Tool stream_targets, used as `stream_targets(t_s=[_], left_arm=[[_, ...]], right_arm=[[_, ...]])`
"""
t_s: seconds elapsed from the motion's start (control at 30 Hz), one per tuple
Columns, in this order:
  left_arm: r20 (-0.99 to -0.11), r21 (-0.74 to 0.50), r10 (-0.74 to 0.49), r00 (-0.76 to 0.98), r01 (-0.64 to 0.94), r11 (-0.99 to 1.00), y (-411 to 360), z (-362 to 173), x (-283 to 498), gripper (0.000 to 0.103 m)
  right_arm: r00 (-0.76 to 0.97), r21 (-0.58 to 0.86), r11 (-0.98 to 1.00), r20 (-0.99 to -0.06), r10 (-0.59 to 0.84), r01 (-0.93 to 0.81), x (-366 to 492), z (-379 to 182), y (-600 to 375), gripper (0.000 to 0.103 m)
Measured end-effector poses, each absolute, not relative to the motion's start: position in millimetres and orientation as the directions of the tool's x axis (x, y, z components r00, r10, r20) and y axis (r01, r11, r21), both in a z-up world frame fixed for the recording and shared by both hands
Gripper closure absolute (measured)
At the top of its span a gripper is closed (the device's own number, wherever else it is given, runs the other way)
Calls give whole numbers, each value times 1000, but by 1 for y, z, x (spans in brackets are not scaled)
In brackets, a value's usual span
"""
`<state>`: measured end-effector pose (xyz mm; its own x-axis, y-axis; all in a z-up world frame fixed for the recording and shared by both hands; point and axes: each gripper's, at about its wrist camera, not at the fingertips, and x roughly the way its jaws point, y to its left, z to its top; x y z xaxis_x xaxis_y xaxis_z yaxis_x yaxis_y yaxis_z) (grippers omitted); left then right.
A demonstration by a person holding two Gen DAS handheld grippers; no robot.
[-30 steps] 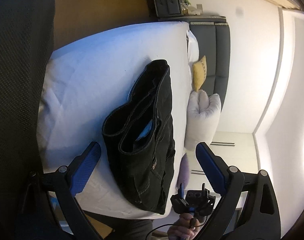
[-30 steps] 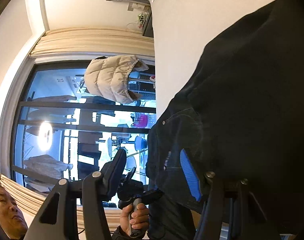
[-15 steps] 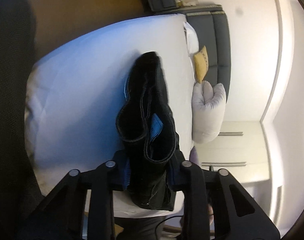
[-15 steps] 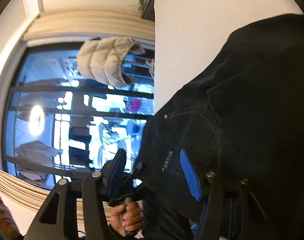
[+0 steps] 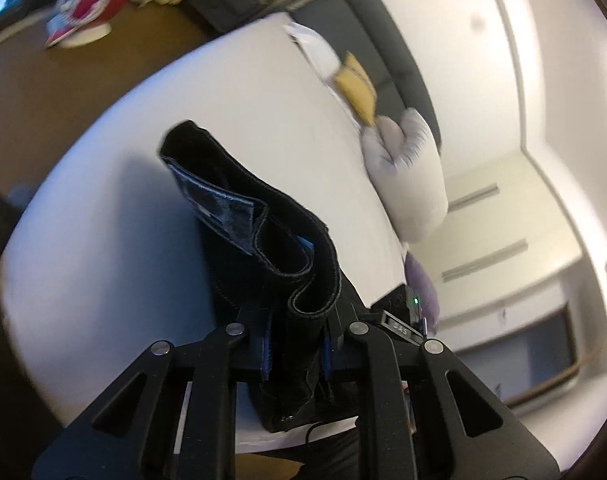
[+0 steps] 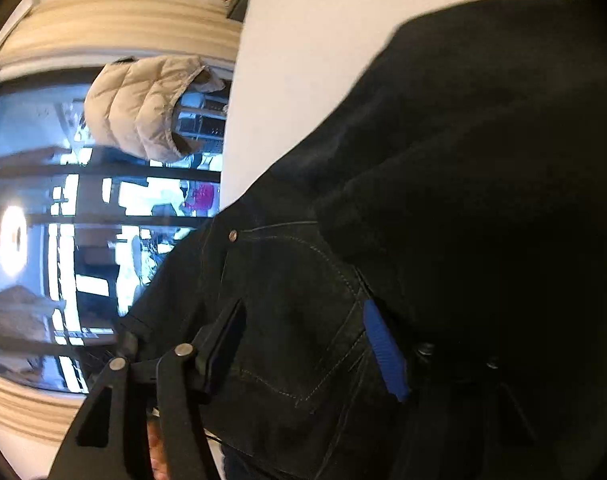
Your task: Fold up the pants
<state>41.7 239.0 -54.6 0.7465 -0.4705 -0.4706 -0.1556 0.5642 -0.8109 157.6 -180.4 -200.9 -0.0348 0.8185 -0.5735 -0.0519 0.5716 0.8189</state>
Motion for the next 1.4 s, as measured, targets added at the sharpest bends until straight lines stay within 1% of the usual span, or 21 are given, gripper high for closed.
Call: stream_targets(t_s=[0.07, 0.13, 0.17, 0.23, 0.27, 0.33, 0.5, 0.63, 0.7, 0.77, 0.8, 0.83, 0.87, 0.9, 0.93, 1.03, 1.07, 1.23, 1.4], left_arm=[[-479, -786, -486, 731, -111, 608, 219, -42, 57, 87], [-492, -751, -500, 713, -57, 658, 194, -28, 72, 87], [-500, -728, -507, 702, -24, 685, 181, -21, 78, 87], [-520, -682, -531, 669, 49, 730, 148, -13, 93, 87], [-534, -661, -545, 647, 82, 746, 130, -12, 100, 87], [-566, -614, -562, 603, 146, 775, 94, -13, 113, 87], [-655, -485, -565, 502, 293, 824, 14, -22, 135, 87], [-697, -432, -546, 464, 336, 837, -18, -30, 151, 87], [-717, -394, -527, 455, 359, 846, -32, -31, 158, 87], [-733, -366, -514, 446, 379, 850, -38, -35, 157, 87], [-744, -353, -508, 434, 389, 851, -46, -37, 160, 87], [-750, -349, -507, 425, 397, 849, -53, -38, 161, 87], [-752, -348, -510, 417, 406, 845, -51, -41, 145, 87], [-756, -344, -511, 409, 416, 842, -56, -41, 145, 87], [-757, -341, -512, 406, 422, 840, -59, -42, 146, 87], [-756, -350, -528, 387, 442, 826, -70, -42, 153, 87], [-757, -348, -532, 379, 456, 819, -78, -42, 156, 87], [-755, -352, -560, 341, 510, 785, -114, -45, 174, 87], [-746, -330, -577, 331, 569, 753, -146, -44, 191, 87]], right_arm=[[-35, 834, 552, -551, 834, -5, 159, -195, -189, 37], [4, 875, 484, -484, 875, 30, 162, -183, -208, 36], [28, 901, 433, -434, 901, 29, 163, -173, -221, 33], [59, 931, 364, -364, 929, 19, 166, -159, -243, 22], [70, 938, 345, -346, 936, 18, 167, -155, -250, 19], [89, 948, 319, -319, 944, 11, 168, -145, -270, 9], [34, 927, 371, -369, 929, -63, 154, -129, -282, 8], [29, 904, 408, -408, 913, -129, 136, -119, -285, 8], [40, 855, 499, -499, 866, -141, 136, -123, -282, 9], [38, 817, 558, -559, 828, -147, 135, -127, -283, 21], [28, 807, 570, -573, 819, -155, 138, -128, -277, 32], [24, 798, 579, -584, 812, -167, 139, -130, -277, 49], [26, 788, 588, -594, 804, -179, 139, -130, -278, 60], [31, 781, 596, -602, 798, -187, 139, -130, -281, 70], [41, 775, 606, -610, 791, -179, 141, -132, -285, 74], [69, 779, 611, -608, 791, -139, 141, -140, -306, 84], [79, 777, 617, -612, 787, -129, 140, -142, -310, 85], [130, 753, 650, -638, 759, -97, 136, -142, -343, 86], [151, 733, 674, -660, 736, -86, 144, -135, -373, 87]])
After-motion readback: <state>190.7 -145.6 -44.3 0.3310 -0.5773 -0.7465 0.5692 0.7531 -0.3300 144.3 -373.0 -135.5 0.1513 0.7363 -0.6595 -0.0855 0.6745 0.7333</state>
